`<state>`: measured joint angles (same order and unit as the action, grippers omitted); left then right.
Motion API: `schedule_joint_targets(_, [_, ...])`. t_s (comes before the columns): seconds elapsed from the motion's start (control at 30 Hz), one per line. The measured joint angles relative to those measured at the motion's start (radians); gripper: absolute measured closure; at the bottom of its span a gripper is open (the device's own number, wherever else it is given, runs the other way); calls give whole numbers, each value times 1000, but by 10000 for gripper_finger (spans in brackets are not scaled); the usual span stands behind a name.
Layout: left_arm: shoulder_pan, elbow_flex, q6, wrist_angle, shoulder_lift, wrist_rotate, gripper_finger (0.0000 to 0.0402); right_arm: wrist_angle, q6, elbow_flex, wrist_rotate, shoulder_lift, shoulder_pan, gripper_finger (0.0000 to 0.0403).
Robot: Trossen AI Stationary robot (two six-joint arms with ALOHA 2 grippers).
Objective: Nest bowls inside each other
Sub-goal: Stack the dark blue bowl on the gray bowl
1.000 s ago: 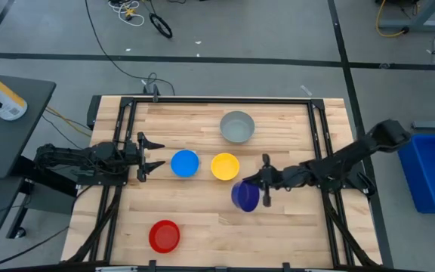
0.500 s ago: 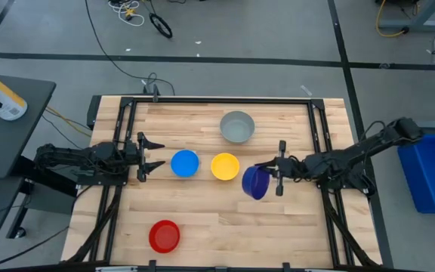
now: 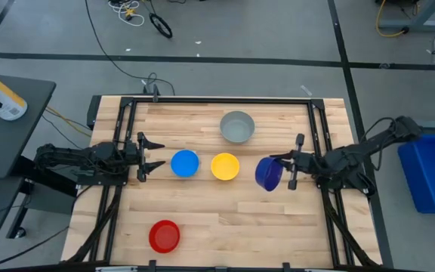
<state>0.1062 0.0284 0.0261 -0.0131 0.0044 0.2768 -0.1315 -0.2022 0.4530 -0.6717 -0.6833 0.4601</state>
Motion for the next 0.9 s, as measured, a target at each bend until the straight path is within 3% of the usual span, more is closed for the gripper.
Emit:
schedule_joint_targets(0.3, [0, 0, 0, 0, 0, 0, 95, 139, 13, -1, -113, 104, 89, 399])
schedule_joint_targets(0.5, [0, 0, 3, 0, 0, 0, 95, 8, -21, -129, -133, 168, 126, 399])
schedule_joint_targets(0.7, [0, 0, 10, 0, 0, 0, 95, -133, -108, -278, -197, 325, 149, 399])
schedule_joint_targets(0.9, [0, 0, 10, 1, 0, 2, 95, -28, -145, -299, -201, 509, 168, 399])
